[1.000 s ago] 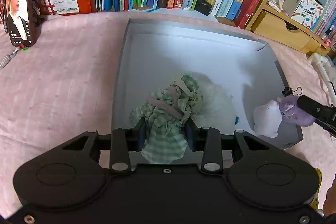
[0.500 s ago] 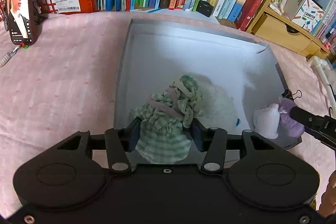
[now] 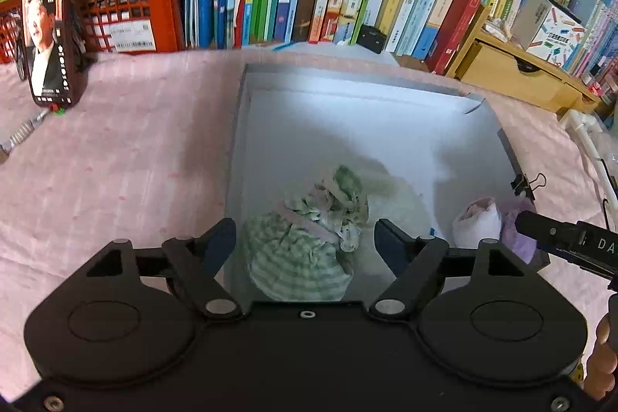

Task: Organize soft objects
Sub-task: 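Open the left tool while the right tool opens, releasing both items into the box, then withdraw both tools from the box toward the remaining soft items on the table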

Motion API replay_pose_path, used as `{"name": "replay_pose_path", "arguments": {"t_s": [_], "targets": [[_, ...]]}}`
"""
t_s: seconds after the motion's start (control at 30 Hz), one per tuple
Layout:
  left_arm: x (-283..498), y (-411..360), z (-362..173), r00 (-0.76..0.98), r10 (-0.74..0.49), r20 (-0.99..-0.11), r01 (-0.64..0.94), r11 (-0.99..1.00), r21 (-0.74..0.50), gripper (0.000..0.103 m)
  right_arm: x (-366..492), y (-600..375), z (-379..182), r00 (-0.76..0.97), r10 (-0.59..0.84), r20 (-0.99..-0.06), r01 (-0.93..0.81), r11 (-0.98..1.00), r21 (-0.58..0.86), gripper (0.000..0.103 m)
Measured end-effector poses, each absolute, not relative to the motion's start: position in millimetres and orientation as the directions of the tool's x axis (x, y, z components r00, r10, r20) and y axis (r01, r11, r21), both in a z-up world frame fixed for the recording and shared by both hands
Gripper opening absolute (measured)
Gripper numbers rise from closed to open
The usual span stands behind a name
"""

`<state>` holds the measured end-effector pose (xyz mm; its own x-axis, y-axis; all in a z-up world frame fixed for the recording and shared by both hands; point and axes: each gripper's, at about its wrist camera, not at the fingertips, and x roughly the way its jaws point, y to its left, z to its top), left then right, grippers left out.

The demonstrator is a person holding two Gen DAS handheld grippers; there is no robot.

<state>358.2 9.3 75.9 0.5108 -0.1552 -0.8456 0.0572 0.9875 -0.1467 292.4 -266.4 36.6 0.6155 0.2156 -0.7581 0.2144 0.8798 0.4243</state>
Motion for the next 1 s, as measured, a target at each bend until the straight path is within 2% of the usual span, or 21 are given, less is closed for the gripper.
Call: {"name": "replay_pose_path", "arguments": {"t_s": [0.5,1.0], "targets": [[309.6,13.9,112.9,0.605,-0.185,-0.774,0.14,0.982,-0.125,0.083,253.6,-253.0,78.2,0.728,0.172,-0.664,0.075,0.942,0.326,0.081],[213.6,46.9,137.4,0.698,-0.256,-0.669,0.205,0.966,-0.156,0.086,173.5,-217.0,114.6,0.813,0.257,-0.522,-0.144,0.958,0.247,0.088]]}}
